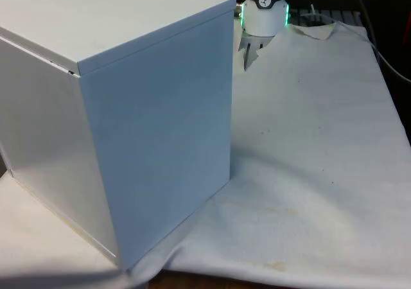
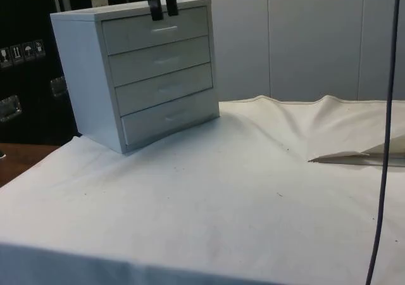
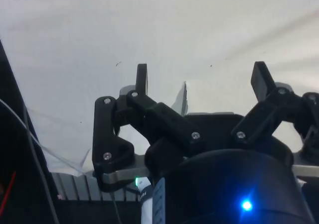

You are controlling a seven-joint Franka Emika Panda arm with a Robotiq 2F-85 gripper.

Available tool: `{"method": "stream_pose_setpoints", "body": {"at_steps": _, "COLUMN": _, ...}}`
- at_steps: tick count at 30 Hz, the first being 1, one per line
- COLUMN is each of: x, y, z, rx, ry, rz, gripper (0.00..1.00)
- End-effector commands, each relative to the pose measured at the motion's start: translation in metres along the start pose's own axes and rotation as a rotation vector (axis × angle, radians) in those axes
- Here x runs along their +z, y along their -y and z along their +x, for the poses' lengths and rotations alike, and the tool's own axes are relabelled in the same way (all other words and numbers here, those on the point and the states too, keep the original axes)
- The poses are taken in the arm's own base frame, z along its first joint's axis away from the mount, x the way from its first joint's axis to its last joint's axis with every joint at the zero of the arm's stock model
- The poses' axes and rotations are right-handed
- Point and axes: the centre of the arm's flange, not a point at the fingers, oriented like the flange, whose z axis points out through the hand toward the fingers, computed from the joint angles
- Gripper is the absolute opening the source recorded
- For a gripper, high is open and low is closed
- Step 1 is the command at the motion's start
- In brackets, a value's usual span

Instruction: Open the drawer, then close it.

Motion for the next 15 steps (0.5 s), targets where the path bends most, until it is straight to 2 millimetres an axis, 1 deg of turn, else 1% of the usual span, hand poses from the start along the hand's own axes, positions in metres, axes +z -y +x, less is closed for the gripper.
{"method": "stream_pose_setpoints", "body": {"at_steps": 1, "x": -0.002, "y": -0.001, "z": -0.005, "rx": -0.005, "ry": -0.012, "rz": 0.0, "gripper": 1.0}}
{"method": "stream_pose_setpoints", "body": {"at_steps": 2, "x": -0.002, "y": -0.001, "z": -0.007, "rx": -0.006, "ry": -0.013, "rz": 0.0, "gripper": 1.0}}
{"method": "stream_pose_setpoints", "body": {"at_steps": 3, "x": 0.0, "y": 0.0, "z": -0.004, "rx": -0.004, "ry": 0.001, "rz": 0.003, "gripper": 1.0}}
{"method": "stream_pose_setpoints", "body": {"at_steps": 4, "x": -0.003, "y": -0.001, "z": -0.008, "rx": -0.009, "ry": -0.014, "rz": 0.001, "gripper": 1.0}}
{"method": "stream_pose_setpoints", "body": {"at_steps": 9, "x": -0.003, "y": -0.004, "z": -0.018, "rx": -0.027, "ry": -0.018, "rz": 0.003, "gripper": 1.0}}
{"method": "stream_pose_setpoints", "body": {"at_steps": 12, "x": -0.002, "y": -0.004, "z": -0.02, "rx": -0.032, "ry": -0.01, "rz": 0.007, "gripper": 1.0}}
{"method": "stream_pose_setpoints", "body": {"at_steps": 15, "x": -0.002, "y": -0.009, "z": -0.021, "rx": -0.047, "ry": -0.016, "rz": 0.004, "gripper": 1.0}}
